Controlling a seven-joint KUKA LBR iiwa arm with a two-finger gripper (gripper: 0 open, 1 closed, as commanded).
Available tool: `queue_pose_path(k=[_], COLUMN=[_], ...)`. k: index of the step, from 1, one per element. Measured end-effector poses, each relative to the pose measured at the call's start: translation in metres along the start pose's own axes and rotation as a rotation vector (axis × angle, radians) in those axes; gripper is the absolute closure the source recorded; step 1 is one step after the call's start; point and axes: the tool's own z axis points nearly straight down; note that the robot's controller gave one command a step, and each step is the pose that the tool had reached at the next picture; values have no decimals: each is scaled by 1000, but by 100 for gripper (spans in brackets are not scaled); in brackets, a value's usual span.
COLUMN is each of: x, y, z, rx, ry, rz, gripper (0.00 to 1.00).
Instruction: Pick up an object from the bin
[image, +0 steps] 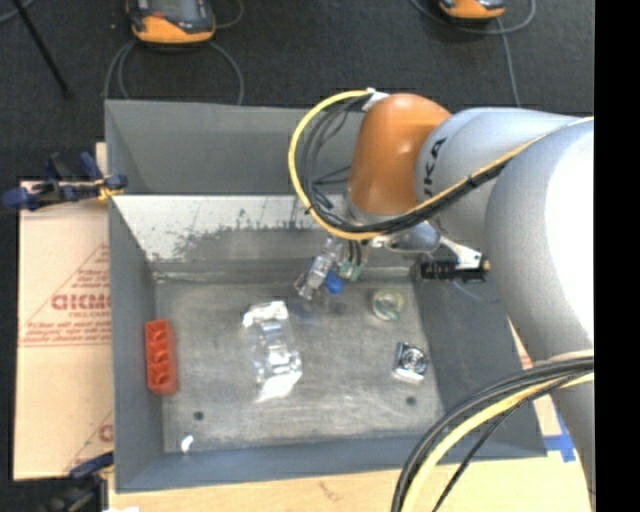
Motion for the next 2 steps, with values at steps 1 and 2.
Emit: queue_pose_path(k=[1, 2], x=[-2, -5], y=[0, 1], z=[-6, -77], rx=[0, -3], ry=[-2, -4], rz=[-1, -5], gripper=[100, 100])
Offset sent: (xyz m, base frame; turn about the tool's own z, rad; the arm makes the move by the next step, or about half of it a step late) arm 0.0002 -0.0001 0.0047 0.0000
